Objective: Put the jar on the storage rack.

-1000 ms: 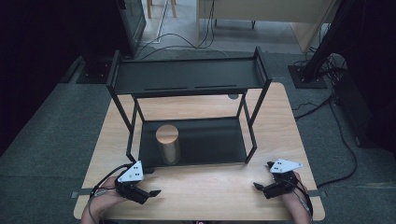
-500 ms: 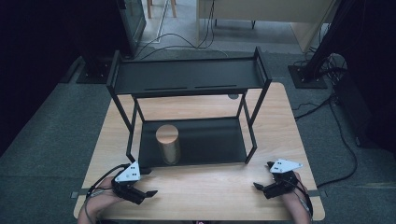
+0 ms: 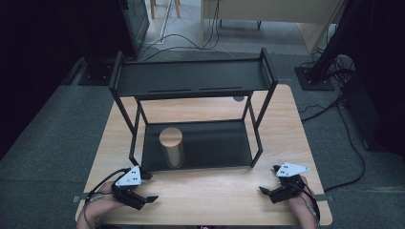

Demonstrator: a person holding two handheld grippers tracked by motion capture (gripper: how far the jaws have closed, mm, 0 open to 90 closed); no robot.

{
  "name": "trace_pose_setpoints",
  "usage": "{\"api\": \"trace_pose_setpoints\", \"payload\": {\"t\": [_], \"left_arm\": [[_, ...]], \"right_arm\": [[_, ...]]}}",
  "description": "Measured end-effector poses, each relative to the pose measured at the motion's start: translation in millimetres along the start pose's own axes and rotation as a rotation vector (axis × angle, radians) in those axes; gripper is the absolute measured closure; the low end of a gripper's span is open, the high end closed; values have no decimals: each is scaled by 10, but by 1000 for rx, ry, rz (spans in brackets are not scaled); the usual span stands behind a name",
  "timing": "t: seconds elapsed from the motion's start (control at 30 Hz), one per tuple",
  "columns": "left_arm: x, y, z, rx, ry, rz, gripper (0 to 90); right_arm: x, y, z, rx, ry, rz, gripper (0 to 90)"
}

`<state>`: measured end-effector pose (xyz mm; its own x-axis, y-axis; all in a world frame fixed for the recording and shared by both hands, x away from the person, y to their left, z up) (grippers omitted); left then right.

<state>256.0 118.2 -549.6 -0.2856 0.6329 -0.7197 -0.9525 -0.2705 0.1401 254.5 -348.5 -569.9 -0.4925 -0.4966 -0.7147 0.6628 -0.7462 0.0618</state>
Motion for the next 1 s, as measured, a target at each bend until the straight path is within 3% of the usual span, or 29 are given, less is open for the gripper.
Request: {"api": "trace_pose_setpoints", "payload": {"t": [1.0], "left_arm": [[146, -68, 79, -18, -22, 45, 201]], "right_arm": [[1, -1, 1, 0, 0, 0, 0]]}}
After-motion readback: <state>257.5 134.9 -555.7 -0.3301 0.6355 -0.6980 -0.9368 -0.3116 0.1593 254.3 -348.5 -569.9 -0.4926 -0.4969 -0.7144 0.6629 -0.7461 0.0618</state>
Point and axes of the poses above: each handheld gripper's, and its own axes: z roughly backward along the jaws, x roughly out of its underside, y roughly to its right, the point moved 6 cm from there along -z, roughly forward along the jaws, and after that the axes turned 6 degrees about x, right-handed, at the moved point
